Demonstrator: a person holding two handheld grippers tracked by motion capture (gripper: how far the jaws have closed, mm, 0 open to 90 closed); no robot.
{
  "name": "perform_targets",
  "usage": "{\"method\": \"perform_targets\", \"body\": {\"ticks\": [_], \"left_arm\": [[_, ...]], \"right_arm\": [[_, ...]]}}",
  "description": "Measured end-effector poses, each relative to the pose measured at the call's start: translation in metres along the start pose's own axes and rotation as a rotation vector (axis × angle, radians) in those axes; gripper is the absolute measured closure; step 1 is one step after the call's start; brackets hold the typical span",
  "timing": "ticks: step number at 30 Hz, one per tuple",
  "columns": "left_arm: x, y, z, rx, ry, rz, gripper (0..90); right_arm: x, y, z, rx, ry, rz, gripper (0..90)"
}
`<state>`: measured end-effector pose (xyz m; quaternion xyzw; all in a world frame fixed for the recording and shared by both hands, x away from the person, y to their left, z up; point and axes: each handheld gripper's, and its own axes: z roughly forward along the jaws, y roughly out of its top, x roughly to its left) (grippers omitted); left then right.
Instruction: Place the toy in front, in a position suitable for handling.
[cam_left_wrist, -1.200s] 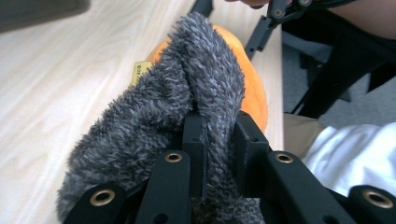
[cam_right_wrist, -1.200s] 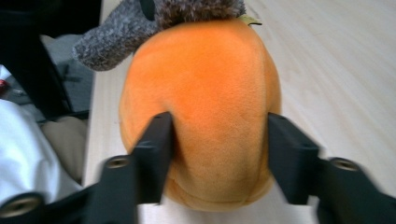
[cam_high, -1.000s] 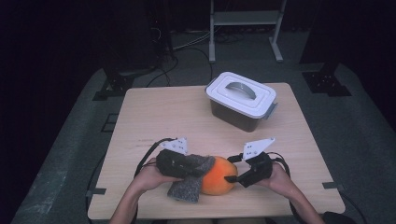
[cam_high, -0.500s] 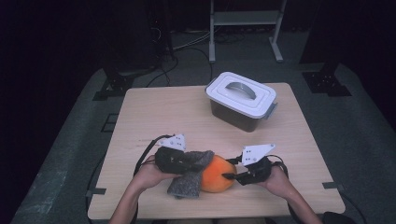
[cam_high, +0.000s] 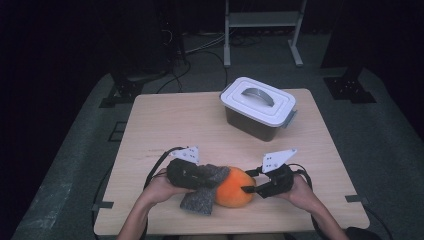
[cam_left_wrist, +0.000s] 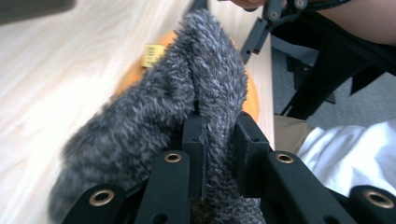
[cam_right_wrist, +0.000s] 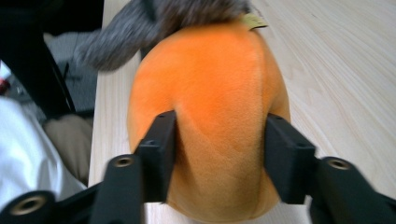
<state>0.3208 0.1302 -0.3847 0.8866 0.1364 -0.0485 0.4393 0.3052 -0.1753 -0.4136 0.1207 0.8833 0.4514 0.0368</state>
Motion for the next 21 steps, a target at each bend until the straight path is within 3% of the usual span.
{"method": "perform_targets", "body": {"ticks": [2, 4, 9, 12, 18, 21], "left_arm": [[0.001, 0.000, -0.004, 0.006, 0.038, -0.001, 76.9], [0.003, -0.001, -0.007, -0.002, 0.049, -0.005, 76.9], [0.000, 0.002, -0.001, -0.019, 0.014, 0.013, 77.0], [-0.004, 0.008, 0.000, -0.058, -0.029, 0.025, 77.0], [-0.001, 0.004, 0.003, -0.007, -0.008, 0.015, 77.3], [0.002, -0.001, 0.001, 0.002, -0.012, -0.007, 77.3]], "right_arm": [[0.002, 0.000, -0.001, 0.008, -0.006, -0.041, 52.3], [0.002, -0.001, -0.001, 0.005, 0.005, -0.067, 52.8], [0.005, 0.002, 0.001, 0.001, -0.006, -0.105, 53.4], [0.006, 0.003, 0.002, -0.018, -0.007, -0.105, 53.2], [0.006, 0.002, 0.001, 0.000, -0.014, -0.128, 55.1], [0.002, 0.001, -0.001, -0.002, -0.012, -0.101, 52.8]]}}
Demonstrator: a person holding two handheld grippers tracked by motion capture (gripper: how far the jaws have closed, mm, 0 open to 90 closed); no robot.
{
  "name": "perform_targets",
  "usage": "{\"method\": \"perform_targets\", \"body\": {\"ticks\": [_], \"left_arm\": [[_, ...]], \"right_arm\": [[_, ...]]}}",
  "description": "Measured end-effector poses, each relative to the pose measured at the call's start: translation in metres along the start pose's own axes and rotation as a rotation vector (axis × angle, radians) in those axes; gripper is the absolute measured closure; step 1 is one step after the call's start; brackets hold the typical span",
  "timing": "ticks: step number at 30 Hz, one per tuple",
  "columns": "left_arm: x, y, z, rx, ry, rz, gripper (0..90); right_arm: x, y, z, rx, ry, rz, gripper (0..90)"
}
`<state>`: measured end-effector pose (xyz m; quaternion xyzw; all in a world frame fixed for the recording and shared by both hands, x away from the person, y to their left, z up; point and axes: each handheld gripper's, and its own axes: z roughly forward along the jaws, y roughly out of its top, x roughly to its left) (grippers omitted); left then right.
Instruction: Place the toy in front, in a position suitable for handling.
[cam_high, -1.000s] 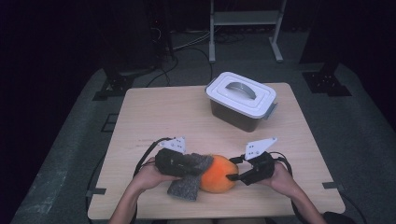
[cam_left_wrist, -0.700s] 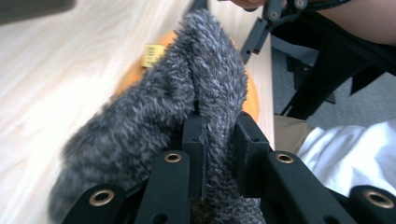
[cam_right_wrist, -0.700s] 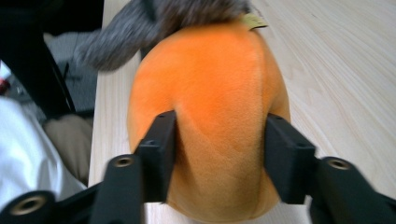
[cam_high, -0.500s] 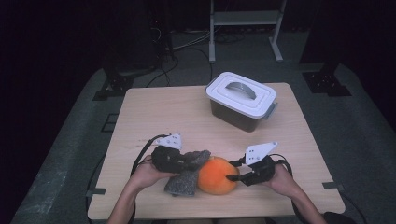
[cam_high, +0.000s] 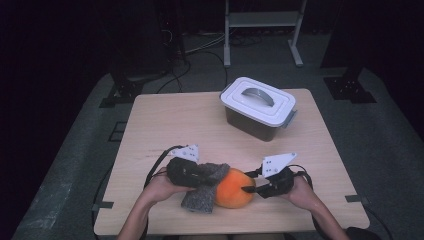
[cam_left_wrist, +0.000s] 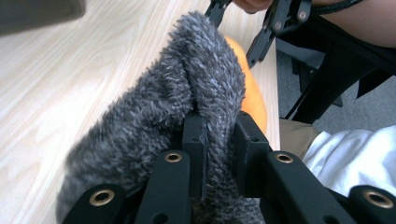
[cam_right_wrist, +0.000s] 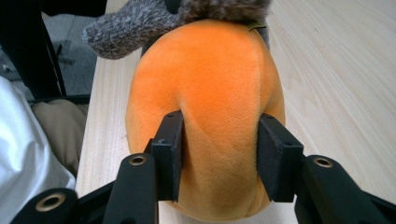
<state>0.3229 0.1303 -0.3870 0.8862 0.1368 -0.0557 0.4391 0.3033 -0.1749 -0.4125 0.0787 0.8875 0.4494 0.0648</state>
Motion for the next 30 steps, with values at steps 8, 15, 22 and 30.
{"method": "perform_targets", "body": {"ticks": [8, 15, 22, 30], "left_arm": [[-0.002, 0.004, -0.003, -0.034, -0.020, 0.007, 77.3], [-0.006, 0.010, -0.005, -0.053, 0.002, 0.026, 77.2], [-0.003, -0.002, 0.000, -0.011, -0.027, 0.014, 77.4], [-0.005, 0.001, -0.002, -0.012, -0.046, 0.014, 77.3]], "right_arm": [[-0.002, 0.001, 0.006, -0.018, 0.023, 0.104, 42.1], [0.015, 0.008, 0.011, -0.015, 0.052, -0.034, 52.5], [0.005, 0.006, 0.004, 0.005, 0.000, 0.013, 47.6], [-0.003, 0.002, 0.008, 0.011, 0.058, 0.151, 41.7]]}}
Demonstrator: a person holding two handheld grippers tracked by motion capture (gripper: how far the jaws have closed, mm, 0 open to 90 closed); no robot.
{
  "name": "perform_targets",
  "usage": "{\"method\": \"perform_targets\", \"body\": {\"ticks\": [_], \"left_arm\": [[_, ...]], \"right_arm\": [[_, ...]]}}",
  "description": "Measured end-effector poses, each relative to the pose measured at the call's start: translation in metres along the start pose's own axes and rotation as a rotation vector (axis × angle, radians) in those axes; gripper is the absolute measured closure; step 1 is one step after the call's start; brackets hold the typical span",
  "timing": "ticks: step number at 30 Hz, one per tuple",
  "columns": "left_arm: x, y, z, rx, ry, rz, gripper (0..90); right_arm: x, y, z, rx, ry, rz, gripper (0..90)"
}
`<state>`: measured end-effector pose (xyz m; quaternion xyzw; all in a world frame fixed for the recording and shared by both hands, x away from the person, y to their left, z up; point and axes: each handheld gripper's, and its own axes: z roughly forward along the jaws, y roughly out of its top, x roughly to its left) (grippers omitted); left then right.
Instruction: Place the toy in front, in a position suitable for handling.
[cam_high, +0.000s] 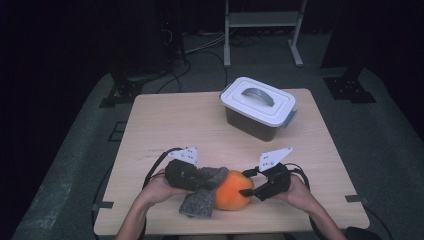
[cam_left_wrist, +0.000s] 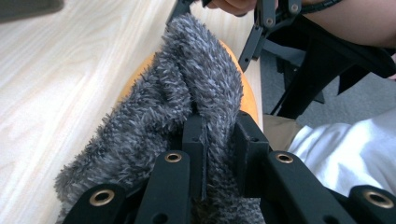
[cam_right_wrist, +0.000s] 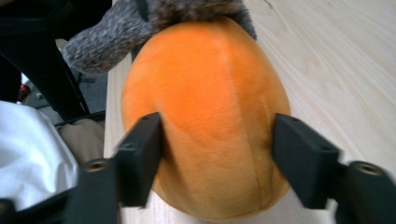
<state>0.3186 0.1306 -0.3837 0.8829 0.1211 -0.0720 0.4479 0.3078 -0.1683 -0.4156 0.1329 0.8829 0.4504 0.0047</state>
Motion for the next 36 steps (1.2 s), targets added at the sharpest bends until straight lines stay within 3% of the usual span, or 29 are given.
{"method": "perform_targets", "body": {"ticks": [3, 7, 9, 11, 14, 16, 18, 21, 23, 26, 29, 34, 36], "left_arm": [[-0.002, 0.006, -0.006, -0.026, 0.022, 0.016, 77.3], [0.001, 0.006, -0.011, -0.061, 0.055, -0.005, 77.2], [0.004, 0.002, -0.008, -0.030, 0.064, -0.018, 77.2], [0.005, -0.002, -0.003, -0.033, 0.036, -0.037, 77.2], [0.005, -0.004, -0.002, -0.013, 0.008, -0.030, 77.3], [0.003, -0.004, -0.001, 0.002, -0.027, -0.028, 77.2], [0.001, -0.004, 0.000, 0.006, -0.036, -0.024, 77.2], [0.000, 0.001, -0.001, 0.002, -0.021, -0.008, 77.2], [-0.003, 0.007, -0.003, -0.008, -0.009, 0.006, 77.2], [-0.009, 0.016, -0.002, -0.037, -0.015, 0.031, 77.2], [-0.011, 0.017, 0.008, -0.004, -0.009, 0.038, 77.2], [-0.007, 0.012, 0.004, 0.011, 0.004, 0.010, 77.3], [-0.006, 0.009, 0.003, 0.014, 0.001, 0.005, 77.3]], "right_arm": [[0.007, 0.002, -0.002, -0.018, -0.016, -0.085, 51.7], [0.011, 0.003, -0.003, -0.033, -0.023, -0.150, 54.3], [0.011, 0.004, -0.002, -0.035, -0.028, -0.147, 53.6], [0.008, 0.004, -0.001, -0.022, -0.032, -0.114, 44.7], [0.001, 0.005, -0.002, 0.020, -0.004, -0.020, 31.6], [-0.002, 0.002, -0.002, 0.031, 0.012, 0.014, 28.8], [-0.004, -0.001, 0.000, 0.039, 0.037, 0.039, 29.9], [0.000, -0.001, 0.001, 0.030, 0.018, -0.006, 44.2], [0.008, 0.003, -0.002, 0.005, -0.045, -0.084, 50.3], [0.015, 0.008, -0.001, -0.031, -0.089, -0.140, 51.5], [0.020, 0.010, 0.004, -0.027, -0.097, -0.181, 51.5], [0.016, 0.005, 0.001, -0.014, -0.097, -0.178, 51.8], [0.013, 0.005, 0.000, -0.014, -0.068, -0.142, 44.3]]}}
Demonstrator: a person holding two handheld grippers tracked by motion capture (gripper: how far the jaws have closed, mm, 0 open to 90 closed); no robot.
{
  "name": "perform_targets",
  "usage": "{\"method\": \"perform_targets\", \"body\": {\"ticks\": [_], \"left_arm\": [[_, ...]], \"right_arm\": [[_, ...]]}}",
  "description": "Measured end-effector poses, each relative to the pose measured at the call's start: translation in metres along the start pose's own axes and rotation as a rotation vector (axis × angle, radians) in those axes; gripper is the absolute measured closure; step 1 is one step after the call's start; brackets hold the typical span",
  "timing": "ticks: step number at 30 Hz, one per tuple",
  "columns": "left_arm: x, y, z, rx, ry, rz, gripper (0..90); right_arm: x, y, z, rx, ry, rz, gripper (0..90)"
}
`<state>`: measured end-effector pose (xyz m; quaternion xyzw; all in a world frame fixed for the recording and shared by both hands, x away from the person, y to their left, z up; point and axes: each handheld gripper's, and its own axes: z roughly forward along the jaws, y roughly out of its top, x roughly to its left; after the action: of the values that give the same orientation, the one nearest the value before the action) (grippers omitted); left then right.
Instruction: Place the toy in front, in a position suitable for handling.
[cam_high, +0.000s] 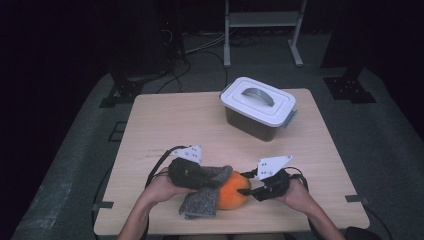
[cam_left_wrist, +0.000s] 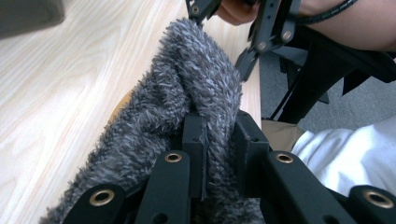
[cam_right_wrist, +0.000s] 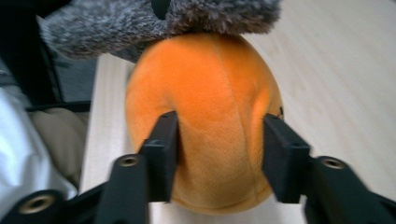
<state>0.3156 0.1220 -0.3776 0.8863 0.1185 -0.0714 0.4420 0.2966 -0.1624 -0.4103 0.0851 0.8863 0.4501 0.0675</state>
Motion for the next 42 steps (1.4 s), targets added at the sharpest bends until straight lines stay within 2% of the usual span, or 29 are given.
{"method": "perform_targets", "body": {"ticks": [3, 5, 8, 11, 14, 16, 18, 20, 21, 22, 23, 26, 28, 30, 31, 33, 36, 39, 42], "left_arm": [[0.000, 0.000, 0.001, 0.001, -0.009, -0.002, 77.2], [-0.002, 0.002, 0.003, -0.002, -0.009, 0.012, 77.2], [-0.005, 0.007, 0.006, 0.005, -0.007, 0.030, 77.1], [-0.004, 0.008, 0.005, -0.004, 0.013, 0.025, 77.2], [-0.001, 0.005, 0.000, -0.006, 0.044, 0.019, 76.9], [0.003, 0.000, -0.003, -0.009, 0.055, -0.002, 76.6], [0.007, -0.005, -0.003, -0.014, 0.048, -0.020, 76.6], [0.010, -0.008, -0.001, -0.026, 0.044, -0.033, 76.6], [0.011, -0.008, -0.001, -0.028, 0.046, -0.035, 76.7], [0.011, -0.007, -0.001, -0.028, 0.048, -0.034, 76.7], [0.010, -0.007, -0.001, -0.030, 0.044, -0.032, 76.6], [0.008, -0.004, 0.003, -0.039, 0.025, -0.024, 76.7], [0.006, -0.002, 0.006, -0.037, 0.029, -0.015, 76.7], [0.005, 0.000, 0.008, -0.037, 0.030, -0.010, 76.7], [0.005, 0.000, 0.009, -0.037, 0.035, -0.006, 76.7], [0.006, -0.001, 0.009, -0.045, 0.032, -0.012, 76.7], [0.007, 0.000, 0.007, -0.057, 0.035, -0.012, 76.7], [0.006, 0.004, -0.001, -0.082, 0.043, -0.004, 76.8], [0.006, 0.004, -0.008, -0.110, 0.044, -0.007, 76.7]], "right_arm": [[-0.002, 0.003, 0.001, -0.003, 0.020, 0.055, 35.8], [-0.001, 0.004, 0.003, -0.001, 0.020, 0.065, 34.6], [0.002, 0.006, 0.005, 0.000, 0.010, 0.049, 34.3], [0.003, 0.004, 0.003, 0.007, -0.021, 0.013, 47.9], [-0.002, 0.000, 0.000, 0.011, -0.019, 0.025, 52.2], [-0.010, -0.007, -0.003, 0.011, -0.012, 0.060, 52.1], [-0.017, -0.015, -0.006, 0.010, 0.004, 0.116, 49.6], [-0.021, -0.017, -0.008, 0.016, 0.002, 0.150, 44.6], [-0.021, -0.015, -0.009, 0.020, -0.006, 0.152, 38.6], [-0.020, -0.012, -0.011, 0.021, -0.019, 0.145, 32.4], [-0.018, -0.010, -0.011, 0.022, -0.027, 0.138, 30.2], [-0.012, 0.000, -0.010, 0.005, -0.004, 0.119, 24.1], [-0.007, 0.005, -0.004, 0.033, -0.012, 0.075, 21.8], [0.001, 0.009, 0.006, 0.072, -0.049, 0.017, 18.0], [0.002, 0.010, 0.009, 0.078, -0.057, 0.007, 19.0], [0.001, 0.009, 0.011, 0.082, -0.068, -0.005, 30.9], [-0.003, 0.007, 0.008, 0.059, -0.049, 0.025, 48.1], [-0.003, 0.009, 0.004, -0.010, -0.047, 0.050, 52.0], [-0.003, 0.012, 0.004, -0.065, -0.035, 0.070, 52.0]]}}
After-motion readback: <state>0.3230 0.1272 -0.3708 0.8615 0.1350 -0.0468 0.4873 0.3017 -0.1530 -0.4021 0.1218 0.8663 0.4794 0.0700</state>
